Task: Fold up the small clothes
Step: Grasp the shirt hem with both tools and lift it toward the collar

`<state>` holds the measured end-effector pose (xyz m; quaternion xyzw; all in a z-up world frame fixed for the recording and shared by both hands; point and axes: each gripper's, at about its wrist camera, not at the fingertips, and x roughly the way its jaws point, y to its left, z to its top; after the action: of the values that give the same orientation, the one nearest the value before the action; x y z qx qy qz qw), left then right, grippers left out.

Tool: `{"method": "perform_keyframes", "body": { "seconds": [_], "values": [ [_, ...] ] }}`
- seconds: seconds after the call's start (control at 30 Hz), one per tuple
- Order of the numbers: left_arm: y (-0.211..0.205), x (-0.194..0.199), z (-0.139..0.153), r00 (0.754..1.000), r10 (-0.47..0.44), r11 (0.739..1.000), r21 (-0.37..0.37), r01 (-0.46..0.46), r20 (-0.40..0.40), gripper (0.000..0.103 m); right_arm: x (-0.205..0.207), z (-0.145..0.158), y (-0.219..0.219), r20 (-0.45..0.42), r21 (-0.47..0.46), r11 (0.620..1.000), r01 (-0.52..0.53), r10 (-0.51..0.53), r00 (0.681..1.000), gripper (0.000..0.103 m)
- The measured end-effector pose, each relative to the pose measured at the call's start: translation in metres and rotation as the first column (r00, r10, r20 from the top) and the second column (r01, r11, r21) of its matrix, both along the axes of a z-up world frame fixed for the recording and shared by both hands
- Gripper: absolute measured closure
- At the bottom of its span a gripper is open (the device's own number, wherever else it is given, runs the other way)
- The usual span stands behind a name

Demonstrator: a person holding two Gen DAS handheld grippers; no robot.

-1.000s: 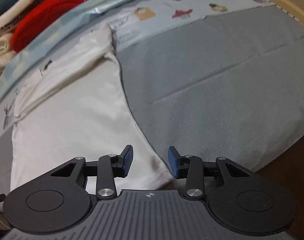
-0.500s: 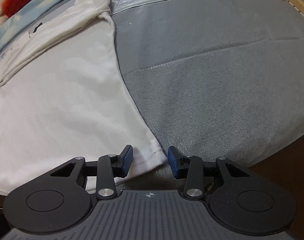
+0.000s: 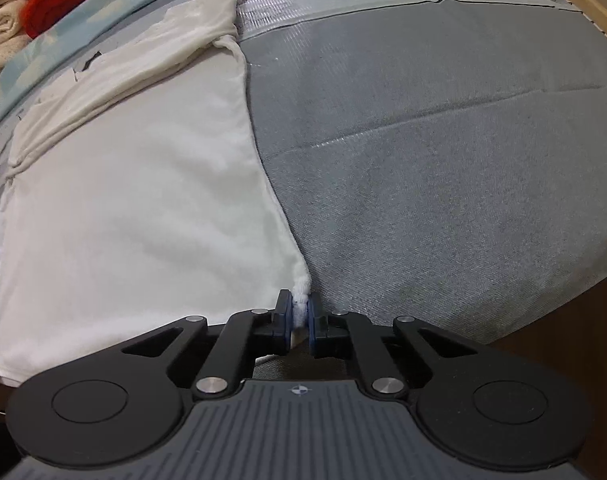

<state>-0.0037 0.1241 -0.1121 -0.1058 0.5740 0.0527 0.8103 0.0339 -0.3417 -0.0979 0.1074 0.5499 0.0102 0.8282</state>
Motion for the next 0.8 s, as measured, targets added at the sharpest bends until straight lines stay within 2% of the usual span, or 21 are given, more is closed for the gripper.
{"method": "perform_keyframes", "body": {
  "seconds": [0.1,0.57,0.8],
  "values": [
    [-0.006,0.0,-0.001,1.0,-0.027,0.999,0.026,0.027,-0.004,0.095,0.001,-0.004,0.002,-0.02,-0.016,1.0,-0.003,0.003,1.0,0.093],
    [-0.007,0.0,-0.003,0.999,-0.031,0.999,0.033,0.031,-0.005,0.094,0.004,-0.01,0.007,-0.025,-0.048,0.998,-0.03,0.028,0.999,0.091],
    [-0.009,-0.001,0.002,0.999,-0.039,0.998,0.052,0.038,0.019,0.097,0.0,-0.006,0.011,-0.002,-0.054,0.998,-0.028,0.028,1.0,0.095]
  ]
}}
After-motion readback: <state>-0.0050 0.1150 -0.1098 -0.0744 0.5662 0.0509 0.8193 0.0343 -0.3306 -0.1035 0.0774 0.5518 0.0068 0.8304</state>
